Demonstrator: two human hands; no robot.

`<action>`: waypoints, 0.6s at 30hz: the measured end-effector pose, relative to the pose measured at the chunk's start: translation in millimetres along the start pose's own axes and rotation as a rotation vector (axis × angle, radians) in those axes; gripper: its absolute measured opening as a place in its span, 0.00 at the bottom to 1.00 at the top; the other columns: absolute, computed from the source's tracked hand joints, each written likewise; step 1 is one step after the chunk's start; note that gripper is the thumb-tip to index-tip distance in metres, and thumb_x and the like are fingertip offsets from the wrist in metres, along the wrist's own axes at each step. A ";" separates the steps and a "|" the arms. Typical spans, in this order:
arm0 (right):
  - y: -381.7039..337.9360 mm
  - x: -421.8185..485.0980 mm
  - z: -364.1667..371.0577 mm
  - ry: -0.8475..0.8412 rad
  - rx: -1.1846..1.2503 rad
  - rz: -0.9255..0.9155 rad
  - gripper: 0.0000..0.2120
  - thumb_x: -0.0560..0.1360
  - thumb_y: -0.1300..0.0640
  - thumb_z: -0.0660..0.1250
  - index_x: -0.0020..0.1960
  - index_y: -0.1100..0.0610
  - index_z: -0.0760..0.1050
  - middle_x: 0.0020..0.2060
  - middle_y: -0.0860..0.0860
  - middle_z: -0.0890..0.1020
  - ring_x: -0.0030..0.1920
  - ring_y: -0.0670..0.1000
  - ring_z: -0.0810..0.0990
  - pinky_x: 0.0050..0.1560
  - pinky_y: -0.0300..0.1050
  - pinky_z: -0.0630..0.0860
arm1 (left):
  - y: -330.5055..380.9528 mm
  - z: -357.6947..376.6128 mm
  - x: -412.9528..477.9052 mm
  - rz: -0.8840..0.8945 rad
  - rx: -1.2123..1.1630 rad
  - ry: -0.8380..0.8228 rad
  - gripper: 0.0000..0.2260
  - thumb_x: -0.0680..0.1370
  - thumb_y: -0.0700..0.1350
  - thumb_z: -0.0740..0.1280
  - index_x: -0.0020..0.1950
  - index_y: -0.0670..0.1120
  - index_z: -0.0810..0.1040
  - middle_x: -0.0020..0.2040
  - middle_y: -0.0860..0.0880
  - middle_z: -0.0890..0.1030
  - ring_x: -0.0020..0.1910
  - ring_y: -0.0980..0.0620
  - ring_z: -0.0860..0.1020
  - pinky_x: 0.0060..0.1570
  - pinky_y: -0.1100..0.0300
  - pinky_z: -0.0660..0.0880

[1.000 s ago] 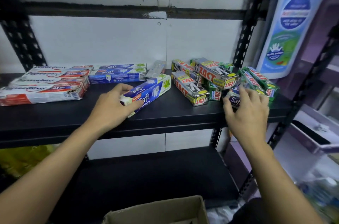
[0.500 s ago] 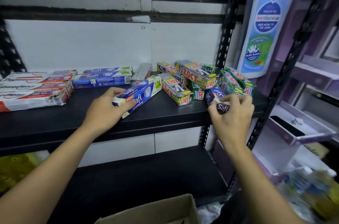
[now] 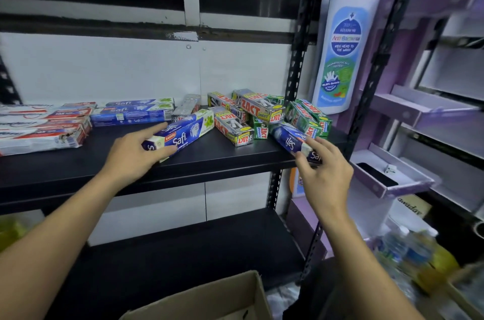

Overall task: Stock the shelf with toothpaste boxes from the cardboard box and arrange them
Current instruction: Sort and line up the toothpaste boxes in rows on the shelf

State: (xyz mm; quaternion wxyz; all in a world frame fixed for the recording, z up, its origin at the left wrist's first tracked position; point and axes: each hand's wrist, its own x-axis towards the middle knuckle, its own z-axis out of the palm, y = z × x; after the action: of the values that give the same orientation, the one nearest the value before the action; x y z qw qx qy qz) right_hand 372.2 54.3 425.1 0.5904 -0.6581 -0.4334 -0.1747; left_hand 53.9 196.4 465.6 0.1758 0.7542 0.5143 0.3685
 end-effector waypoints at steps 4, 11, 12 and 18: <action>-7.4 -7.9 -31.9 0.053 0.049 -0.036 0.10 0.72 0.58 0.73 0.54 0.56 0.85 0.54 0.50 0.83 0.50 0.46 0.83 0.52 0.36 0.78 | 6.6 -1.5 -5.7 -0.025 0.026 -0.010 0.29 0.72 0.53 0.75 0.72 0.60 0.72 0.69 0.50 0.76 0.67 0.45 0.72 0.63 0.54 0.67; -35.0 -27.5 -72.5 0.091 0.161 -0.114 0.09 0.71 0.61 0.73 0.52 0.56 0.84 0.54 0.47 0.83 0.48 0.46 0.83 0.45 0.35 0.78 | 11.9 -1.0 -15.0 -0.040 0.062 -0.017 0.29 0.74 0.52 0.74 0.74 0.57 0.70 0.70 0.48 0.75 0.68 0.42 0.72 0.67 0.52 0.66; -41.2 -30.7 -74.3 0.091 0.195 -0.116 0.09 0.72 0.62 0.73 0.52 0.56 0.84 0.54 0.48 0.83 0.47 0.46 0.84 0.43 0.33 0.76 | 12.3 -1.6 -16.1 -0.042 0.059 -0.017 0.30 0.74 0.52 0.74 0.74 0.57 0.70 0.70 0.49 0.75 0.68 0.43 0.72 0.67 0.52 0.67; -76.2 -42.2 -67.0 0.079 0.344 -0.122 0.08 0.72 0.65 0.73 0.51 0.58 0.84 0.53 0.50 0.84 0.50 0.36 0.80 0.41 0.25 0.71 | 14.1 -2.9 -19.4 -0.050 0.061 -0.014 0.30 0.74 0.51 0.74 0.75 0.55 0.69 0.70 0.48 0.75 0.69 0.42 0.71 0.68 0.52 0.67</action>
State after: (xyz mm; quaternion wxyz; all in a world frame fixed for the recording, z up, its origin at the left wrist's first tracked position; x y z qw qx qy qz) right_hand 308.1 -28.8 457.6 0.6992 -0.5125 -0.4724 -0.1592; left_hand 57.0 172.7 469.4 0.1654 0.7486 0.5428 0.3430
